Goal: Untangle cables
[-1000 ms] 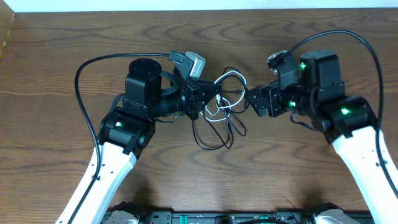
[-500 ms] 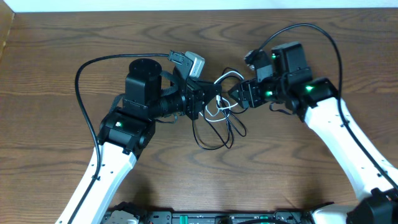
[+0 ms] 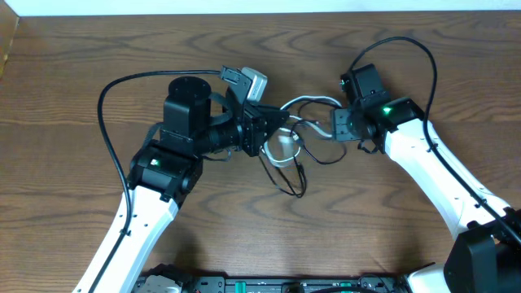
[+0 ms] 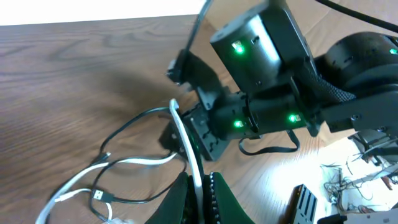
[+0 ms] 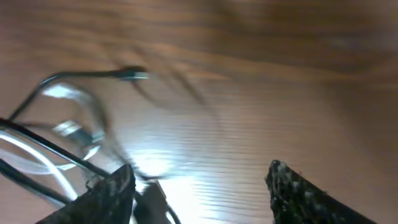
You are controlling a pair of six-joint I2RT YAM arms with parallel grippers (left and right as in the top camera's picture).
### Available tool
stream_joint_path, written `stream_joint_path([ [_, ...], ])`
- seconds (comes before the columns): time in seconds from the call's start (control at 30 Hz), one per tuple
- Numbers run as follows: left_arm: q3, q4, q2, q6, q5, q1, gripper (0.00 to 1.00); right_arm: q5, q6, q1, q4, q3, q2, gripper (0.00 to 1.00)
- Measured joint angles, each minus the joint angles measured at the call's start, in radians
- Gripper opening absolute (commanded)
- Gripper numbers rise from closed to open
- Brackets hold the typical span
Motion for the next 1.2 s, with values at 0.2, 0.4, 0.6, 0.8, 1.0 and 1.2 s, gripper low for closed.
stream_joint_path([
  [0.2, 0.0, -0.045, -0.011, 0.0, 0.0, 0.053, 0.08, 0.13, 0.034, -0.041, 0.015, -0.055, 0.0, 0.72],
  [0.4, 0.0, -0.092, -0.076, 0.0, 0.005, 0.163, 0.07, 0.156, 0.06, -0.126, 0.007, -0.082, 0.0, 0.74],
  [0.6, 0.0, -0.138, -0.092, 0.0, 0.004, 0.286, 0.08, 0.155, 0.071, -0.214, -0.019, -0.083, 0.0, 0.75],
  [0.8, 0.0, -0.185, -0.092, 0.0, 0.003, 0.351, 0.07, 0.143, 0.074, -0.266, -0.032, -0.084, 0.0, 0.75],
  [1.0, 0.0, -0.213, -0.092, 0.0, 0.01, 0.351, 0.08, -0.059, -0.043, -0.273, 0.039, -0.088, 0.0, 0.78],
  [1.2, 0.0, -0.215, -0.092, 0.0, 0.069, 0.351, 0.08, -0.502, -0.311, -0.256, 0.095, -0.088, 0.0, 0.77],
])
